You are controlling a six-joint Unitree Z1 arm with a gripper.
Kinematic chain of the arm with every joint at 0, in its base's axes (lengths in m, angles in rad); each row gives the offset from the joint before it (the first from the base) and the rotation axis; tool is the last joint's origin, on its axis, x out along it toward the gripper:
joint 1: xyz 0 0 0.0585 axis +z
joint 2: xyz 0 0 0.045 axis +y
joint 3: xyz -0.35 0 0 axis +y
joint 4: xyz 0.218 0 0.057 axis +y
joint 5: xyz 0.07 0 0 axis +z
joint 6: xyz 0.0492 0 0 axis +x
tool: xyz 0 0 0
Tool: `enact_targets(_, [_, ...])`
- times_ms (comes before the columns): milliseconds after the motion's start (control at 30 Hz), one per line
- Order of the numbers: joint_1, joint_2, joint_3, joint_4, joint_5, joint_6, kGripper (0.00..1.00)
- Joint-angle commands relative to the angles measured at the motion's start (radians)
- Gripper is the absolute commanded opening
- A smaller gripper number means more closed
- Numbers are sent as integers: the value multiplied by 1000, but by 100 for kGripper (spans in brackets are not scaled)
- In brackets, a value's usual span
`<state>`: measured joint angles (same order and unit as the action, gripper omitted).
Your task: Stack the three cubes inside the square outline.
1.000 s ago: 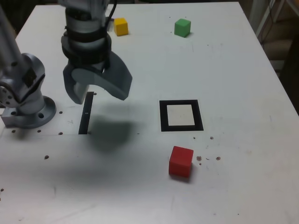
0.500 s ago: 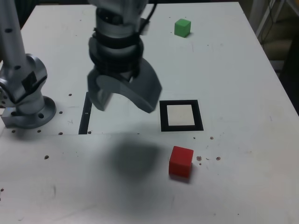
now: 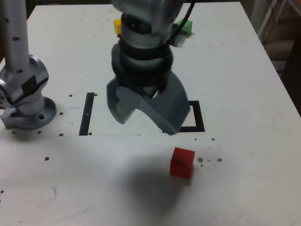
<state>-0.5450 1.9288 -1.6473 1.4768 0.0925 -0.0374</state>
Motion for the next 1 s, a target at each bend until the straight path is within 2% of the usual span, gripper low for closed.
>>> enact_targets(0, [-9,29,-31,17,-2,8,100])
enact_targets(600, [-14,209,-173,37,-38,-11,100])
enact_targets(967, [18,260,-207,44,-87,-124,99])
